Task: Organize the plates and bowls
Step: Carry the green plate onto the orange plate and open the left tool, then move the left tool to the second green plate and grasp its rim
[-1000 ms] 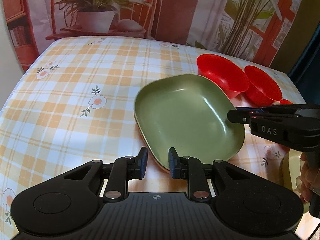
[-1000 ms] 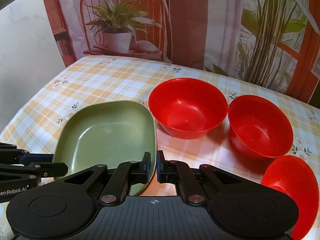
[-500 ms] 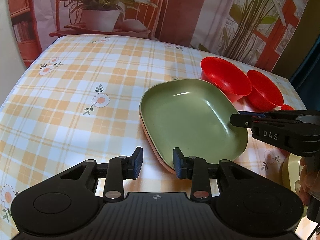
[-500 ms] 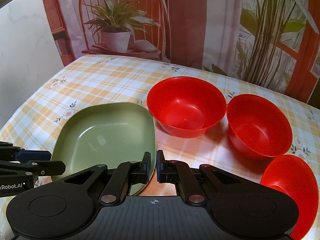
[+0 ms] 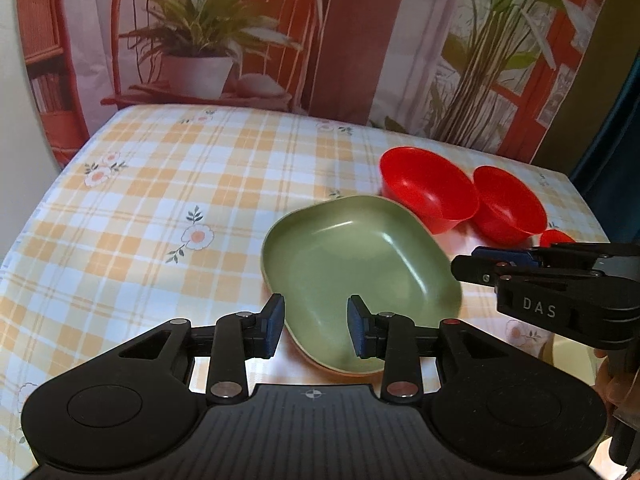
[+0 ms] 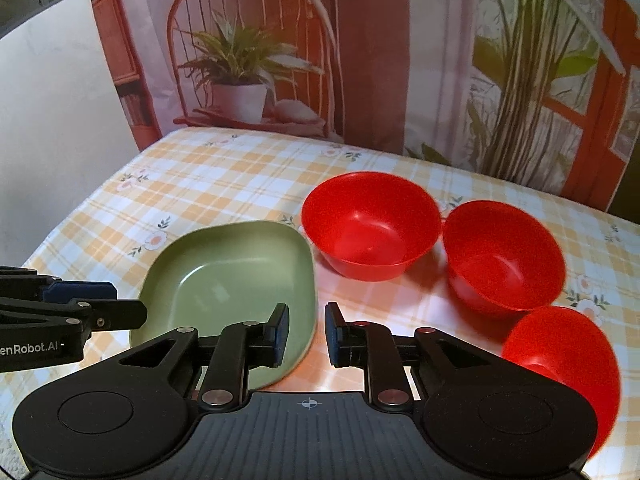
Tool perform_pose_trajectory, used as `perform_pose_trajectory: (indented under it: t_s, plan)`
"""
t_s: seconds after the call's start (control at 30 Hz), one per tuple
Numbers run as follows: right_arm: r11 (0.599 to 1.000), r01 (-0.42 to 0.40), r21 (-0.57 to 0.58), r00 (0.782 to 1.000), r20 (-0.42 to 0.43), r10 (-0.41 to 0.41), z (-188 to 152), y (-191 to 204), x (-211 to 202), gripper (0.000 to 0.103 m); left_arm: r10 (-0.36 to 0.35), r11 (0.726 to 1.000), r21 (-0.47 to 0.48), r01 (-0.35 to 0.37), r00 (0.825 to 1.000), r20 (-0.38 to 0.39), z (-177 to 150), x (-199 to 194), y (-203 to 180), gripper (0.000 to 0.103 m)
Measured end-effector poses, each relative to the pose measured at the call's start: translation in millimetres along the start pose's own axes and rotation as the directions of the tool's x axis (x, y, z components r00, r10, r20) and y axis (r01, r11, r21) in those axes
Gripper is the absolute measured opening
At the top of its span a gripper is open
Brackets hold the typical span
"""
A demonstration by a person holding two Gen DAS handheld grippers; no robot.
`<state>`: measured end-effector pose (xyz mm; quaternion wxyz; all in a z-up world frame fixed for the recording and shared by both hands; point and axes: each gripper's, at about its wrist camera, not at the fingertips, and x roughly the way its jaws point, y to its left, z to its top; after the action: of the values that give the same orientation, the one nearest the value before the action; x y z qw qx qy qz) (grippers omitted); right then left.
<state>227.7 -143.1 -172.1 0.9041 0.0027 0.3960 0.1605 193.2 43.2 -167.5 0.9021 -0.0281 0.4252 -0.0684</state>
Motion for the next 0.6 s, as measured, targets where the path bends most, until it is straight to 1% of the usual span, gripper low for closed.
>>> perform_pose_trajectory:
  t_s: [0.23,0.6]
  plan:
    - [1.000,0.025,-0.013,1.000,0.016,-0.025,-11.5,-15.1,-27.5,0.019,0.015,1.000,0.022,-0.016,1.000,0.012,-5.8,-11.5,-18.2,0.036]
    - [0.998,0.054,-0.012,0.998,0.023,-0.053,-36.2,-39.8,-59.9,0.019,0.005,0.998,0.061,-0.005,1.000,0.011,-19.1,-22.2,-45.2,0.037]
